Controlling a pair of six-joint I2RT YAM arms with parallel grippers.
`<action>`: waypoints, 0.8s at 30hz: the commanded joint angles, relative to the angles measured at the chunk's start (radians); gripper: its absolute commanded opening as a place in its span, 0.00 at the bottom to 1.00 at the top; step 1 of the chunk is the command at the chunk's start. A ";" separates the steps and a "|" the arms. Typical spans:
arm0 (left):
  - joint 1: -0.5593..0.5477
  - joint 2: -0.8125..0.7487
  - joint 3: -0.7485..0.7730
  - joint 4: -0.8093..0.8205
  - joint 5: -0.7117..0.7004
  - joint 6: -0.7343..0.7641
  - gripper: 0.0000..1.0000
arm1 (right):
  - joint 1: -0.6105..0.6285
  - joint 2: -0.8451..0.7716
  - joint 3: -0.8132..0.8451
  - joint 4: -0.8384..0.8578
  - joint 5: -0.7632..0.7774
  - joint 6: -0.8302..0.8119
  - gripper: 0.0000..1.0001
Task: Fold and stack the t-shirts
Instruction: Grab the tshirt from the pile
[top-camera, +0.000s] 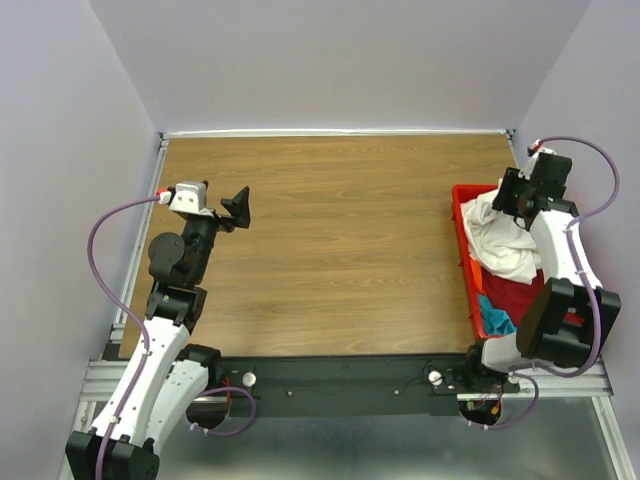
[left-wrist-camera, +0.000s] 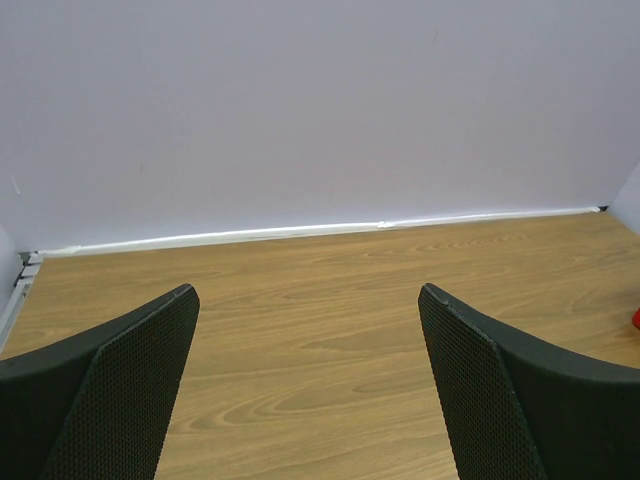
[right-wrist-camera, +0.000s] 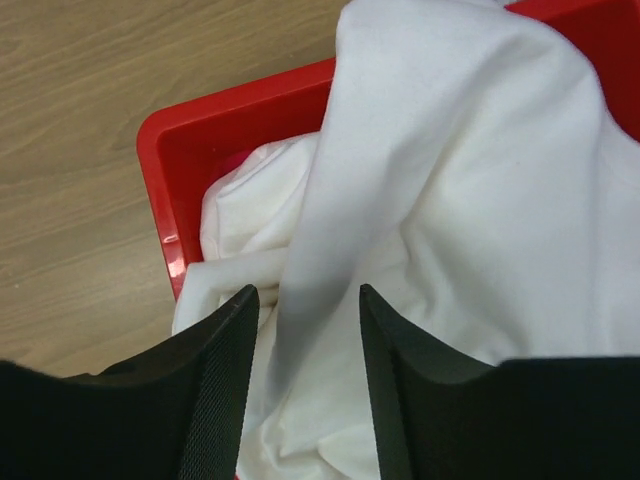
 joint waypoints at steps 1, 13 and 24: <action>-0.006 -0.022 0.013 0.032 0.014 -0.009 0.98 | -0.003 0.073 0.045 -0.024 -0.013 0.040 0.44; -0.006 -0.026 0.013 0.026 -0.005 0.007 0.98 | 0.009 -0.129 0.254 -0.188 -0.548 -0.157 0.01; -0.006 -0.005 0.007 0.025 -0.038 0.017 0.97 | 0.141 -0.094 0.709 -0.118 -1.117 -0.114 0.01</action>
